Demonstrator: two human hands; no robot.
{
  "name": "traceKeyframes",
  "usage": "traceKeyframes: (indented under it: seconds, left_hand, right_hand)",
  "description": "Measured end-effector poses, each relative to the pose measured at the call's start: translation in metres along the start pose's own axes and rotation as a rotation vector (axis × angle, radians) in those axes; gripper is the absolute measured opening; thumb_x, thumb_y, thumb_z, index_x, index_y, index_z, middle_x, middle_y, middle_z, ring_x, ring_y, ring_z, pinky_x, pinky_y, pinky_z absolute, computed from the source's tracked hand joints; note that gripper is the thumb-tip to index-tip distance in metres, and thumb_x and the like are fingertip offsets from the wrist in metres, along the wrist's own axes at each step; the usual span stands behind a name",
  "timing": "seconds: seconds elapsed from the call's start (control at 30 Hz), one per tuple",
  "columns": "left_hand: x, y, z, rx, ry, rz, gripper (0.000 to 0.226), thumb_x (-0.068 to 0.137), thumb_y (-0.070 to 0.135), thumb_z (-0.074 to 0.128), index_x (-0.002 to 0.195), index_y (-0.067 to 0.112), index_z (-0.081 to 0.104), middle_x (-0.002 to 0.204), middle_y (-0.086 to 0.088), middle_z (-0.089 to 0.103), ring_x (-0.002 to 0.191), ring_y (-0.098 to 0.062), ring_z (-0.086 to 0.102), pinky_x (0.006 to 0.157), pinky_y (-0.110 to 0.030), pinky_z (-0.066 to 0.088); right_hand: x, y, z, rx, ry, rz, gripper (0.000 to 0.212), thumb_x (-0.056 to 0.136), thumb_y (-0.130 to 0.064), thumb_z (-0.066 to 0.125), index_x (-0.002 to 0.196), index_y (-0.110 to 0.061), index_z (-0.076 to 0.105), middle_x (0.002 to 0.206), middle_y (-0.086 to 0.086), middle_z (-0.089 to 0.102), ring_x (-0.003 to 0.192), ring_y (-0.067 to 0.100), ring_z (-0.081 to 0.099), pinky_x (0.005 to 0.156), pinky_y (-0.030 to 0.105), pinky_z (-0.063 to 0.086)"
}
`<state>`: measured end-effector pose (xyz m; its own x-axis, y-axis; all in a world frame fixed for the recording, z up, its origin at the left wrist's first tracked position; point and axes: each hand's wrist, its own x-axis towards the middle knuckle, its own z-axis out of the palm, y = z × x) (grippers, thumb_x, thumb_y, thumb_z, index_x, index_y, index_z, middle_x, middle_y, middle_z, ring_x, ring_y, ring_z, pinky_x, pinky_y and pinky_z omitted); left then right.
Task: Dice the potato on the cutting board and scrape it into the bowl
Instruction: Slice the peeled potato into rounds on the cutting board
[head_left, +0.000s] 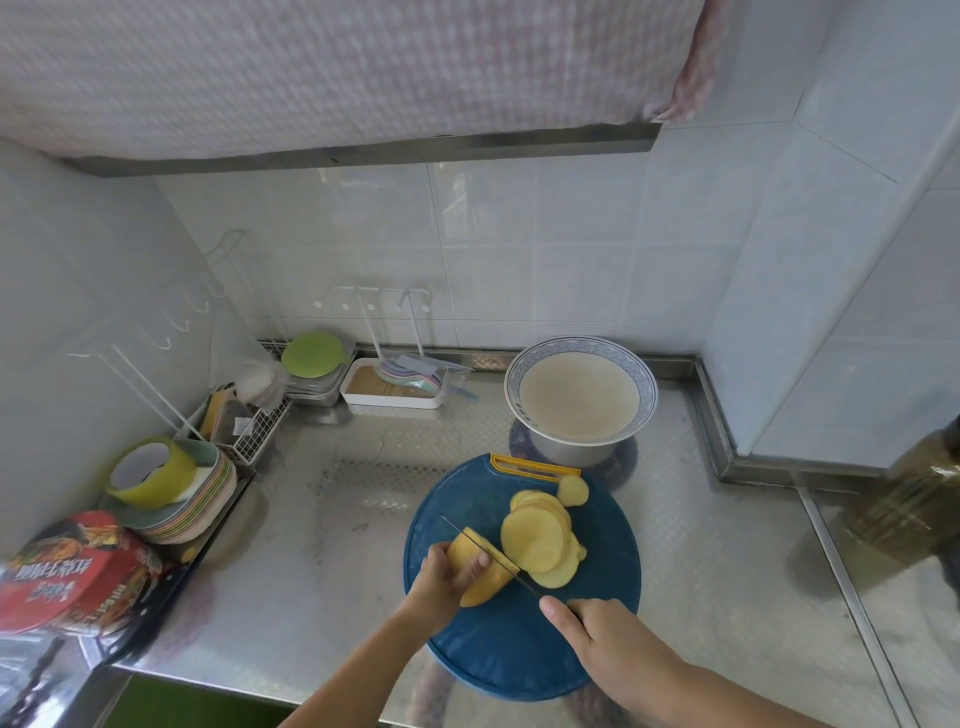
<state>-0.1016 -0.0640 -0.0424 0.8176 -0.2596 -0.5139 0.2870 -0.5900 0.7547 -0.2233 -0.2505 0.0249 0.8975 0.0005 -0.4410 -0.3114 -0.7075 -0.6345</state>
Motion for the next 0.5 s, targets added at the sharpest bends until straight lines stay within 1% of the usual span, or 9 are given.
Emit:
traceKeyframes:
  seconds: [0.1,0.17,0.23,0.33,0.47,0.5]
  left_hand:
    - [0.001,-0.001,0.0,0.054,0.017,0.033,0.054,0.088,0.046,0.057,0.125,0.012,0.037,0.122,-0.008,0.047,0.103,-0.017,0.049,0.08,-0.022,0.04]
    - [0.001,-0.002,0.001,0.085,0.028,0.046,0.054,0.09,0.044,0.056,0.126,0.009,0.037,0.121,-0.009,0.047,0.1,-0.016,0.048,0.079,-0.021,0.039]
    - [0.001,-0.001,0.002,0.111,0.036,0.057,0.053,0.092,0.04,0.055,0.128,0.007,0.036,0.12,-0.009,0.046,0.099,-0.015,0.046,0.079,-0.021,0.037]
    - [0.0,0.002,0.002,0.129,0.024,0.061,0.051,0.093,0.037,0.055,0.128,0.006,0.034,0.123,-0.011,0.045,0.101,-0.015,0.045,0.08,-0.02,0.037]
    - [0.0,0.001,0.0,0.156,0.015,0.055,0.049,0.094,0.032,0.056,0.129,0.006,0.033,0.125,-0.009,0.043,0.104,-0.015,0.044,0.09,-0.024,0.041]
    - [0.001,0.0,0.0,0.17,0.015,0.056,0.049,0.094,0.033,0.055,0.128,0.006,0.033,0.124,-0.009,0.043,0.103,-0.015,0.045,0.089,-0.024,0.042]
  right_hand:
    - [0.002,-0.001,-0.005,-0.053,-0.003,0.007,0.061,0.081,-0.073,0.012,0.068,-0.022,0.044,0.066,-0.007,0.049,0.065,0.008,0.048,0.062,0.023,0.035]
    - [0.002,-0.002,-0.006,-0.081,-0.017,0.022,0.06,0.091,-0.069,0.017,0.07,-0.022,0.046,0.068,-0.006,0.05,0.066,0.008,0.049,0.063,0.025,0.037]
    - [0.003,-0.004,-0.006,-0.088,-0.033,0.041,0.057,0.098,-0.065,0.022,0.071,-0.021,0.046,0.069,-0.006,0.049,0.067,0.008,0.049,0.063,0.026,0.037]
    - [0.002,-0.007,-0.006,-0.073,-0.057,0.056,0.056,0.099,-0.063,0.022,0.069,-0.021,0.044,0.067,-0.006,0.047,0.065,0.008,0.047,0.061,0.025,0.035]
    - [-0.002,-0.012,-0.005,-0.06,-0.071,0.062,0.054,0.1,-0.06,0.022,0.066,-0.021,0.039,0.064,-0.006,0.042,0.06,0.007,0.043,0.059,0.024,0.032]
    - [-0.002,-0.012,-0.004,-0.06,-0.072,0.06,0.054,0.101,-0.059,0.022,0.065,-0.021,0.037,0.063,-0.006,0.041,0.059,0.007,0.041,0.059,0.024,0.032]
